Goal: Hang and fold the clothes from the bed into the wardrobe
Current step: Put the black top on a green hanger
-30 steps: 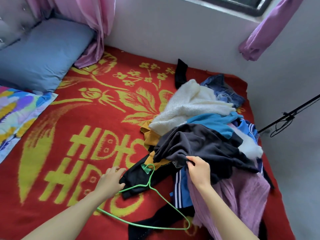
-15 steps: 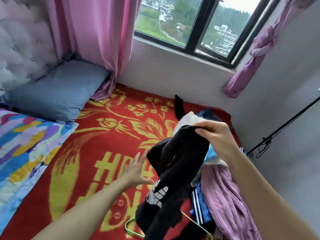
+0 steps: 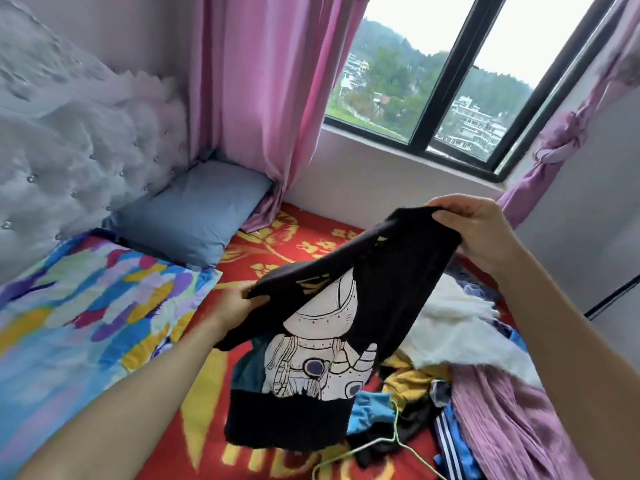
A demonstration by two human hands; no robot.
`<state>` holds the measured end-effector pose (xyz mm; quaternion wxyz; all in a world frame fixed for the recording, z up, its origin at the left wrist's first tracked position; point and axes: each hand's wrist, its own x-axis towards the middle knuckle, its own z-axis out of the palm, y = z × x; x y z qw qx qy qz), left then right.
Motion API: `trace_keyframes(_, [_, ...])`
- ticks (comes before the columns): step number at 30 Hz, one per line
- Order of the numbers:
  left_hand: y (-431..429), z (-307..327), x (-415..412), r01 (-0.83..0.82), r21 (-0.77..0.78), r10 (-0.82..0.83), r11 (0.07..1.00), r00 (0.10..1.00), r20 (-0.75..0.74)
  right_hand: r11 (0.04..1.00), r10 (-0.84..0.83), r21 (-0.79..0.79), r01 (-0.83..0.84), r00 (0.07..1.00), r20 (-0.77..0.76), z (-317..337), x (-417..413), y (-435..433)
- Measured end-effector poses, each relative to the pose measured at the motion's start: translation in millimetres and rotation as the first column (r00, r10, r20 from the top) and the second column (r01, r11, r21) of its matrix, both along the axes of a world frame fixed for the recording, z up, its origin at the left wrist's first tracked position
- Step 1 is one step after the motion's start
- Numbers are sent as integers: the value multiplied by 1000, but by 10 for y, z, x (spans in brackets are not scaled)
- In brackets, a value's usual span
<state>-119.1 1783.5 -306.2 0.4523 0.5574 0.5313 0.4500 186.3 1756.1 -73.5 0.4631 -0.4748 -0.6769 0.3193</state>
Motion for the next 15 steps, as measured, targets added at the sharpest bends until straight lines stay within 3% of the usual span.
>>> trace_keyframes(2, [38, 159, -257, -107, 47, 105, 993, 994, 42, 999, -37, 27, 37, 999, 13, 14, -51, 119])
trace_keyframes(6, [58, 648, -697, -241, 136, 248, 961, 968, -39, 985, -167, 48, 164, 984, 61, -57, -125, 359])
trace_keyframes(10, [59, 1228, -934, -374, 310, 398, 874, 917, -14, 947, -299, 161, 277, 945, 130, -127, -198, 612])
trace_keyframes(13, [6, 1558, -927, -342, 420, 416, 840, 904, -96, 914, -375, 214, 345, 920, 119, -289, -220, 815])
trace_keyframes(15, [-53, 1562, -867, -254, 437, 387, 863, 888, -248, 919, -390, 158, 362, 892, 228, -568, -190, 965])
